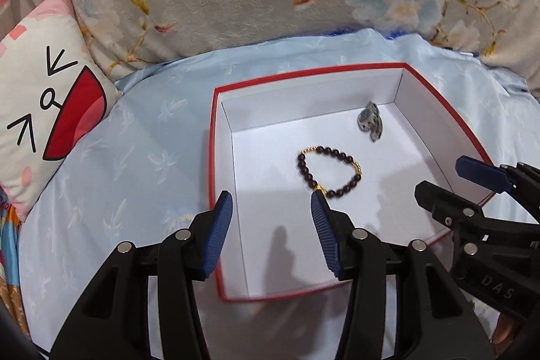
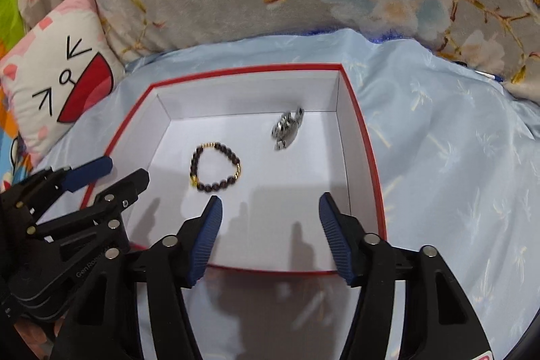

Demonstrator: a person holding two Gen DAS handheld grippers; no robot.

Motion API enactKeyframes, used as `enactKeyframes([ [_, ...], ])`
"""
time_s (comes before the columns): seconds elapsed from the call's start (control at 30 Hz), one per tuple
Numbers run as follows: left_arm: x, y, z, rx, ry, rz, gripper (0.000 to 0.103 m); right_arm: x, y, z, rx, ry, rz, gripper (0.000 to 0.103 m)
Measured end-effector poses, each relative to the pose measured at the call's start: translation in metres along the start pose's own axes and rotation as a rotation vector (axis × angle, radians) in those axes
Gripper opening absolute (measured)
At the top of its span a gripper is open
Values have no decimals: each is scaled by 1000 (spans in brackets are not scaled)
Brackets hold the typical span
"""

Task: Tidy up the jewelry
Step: 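Withdraw both tools from the box back over the jewelry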

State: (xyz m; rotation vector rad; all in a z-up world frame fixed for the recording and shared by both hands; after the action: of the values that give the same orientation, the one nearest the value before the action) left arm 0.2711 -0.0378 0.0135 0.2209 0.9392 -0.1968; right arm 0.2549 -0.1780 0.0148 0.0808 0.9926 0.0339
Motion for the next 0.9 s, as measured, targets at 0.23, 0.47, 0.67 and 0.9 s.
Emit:
enactKeyframes([
  [0.23,-16,-3,-24,15,-8,7,47,-16,4,-31,34,22,50,51],
  [0.47,-19,-3,-34,-36,27,-72,46,-35,2,-40,61,3,38,51],
  [0.67,-28,-5,-46,-57,30,-70,46,-72,-6,-57,83,-58,31,53],
  [0.9,-55,6,-53,-139,0,-83,48,-106,-14,-96,94,-94,-13,55],
])
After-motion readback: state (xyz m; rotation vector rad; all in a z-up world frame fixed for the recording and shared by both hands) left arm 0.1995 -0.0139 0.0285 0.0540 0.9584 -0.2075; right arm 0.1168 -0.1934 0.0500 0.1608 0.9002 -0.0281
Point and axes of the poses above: each gripper's, at about its wrist camera, not at the fingertips, and x roughly the way its jaws point, y to its left, z to its top, the point moved 4 cm from there along x, roughly the way its jaws point, and after that the axes turned 8 degrees about y, right-handed, at the moved point
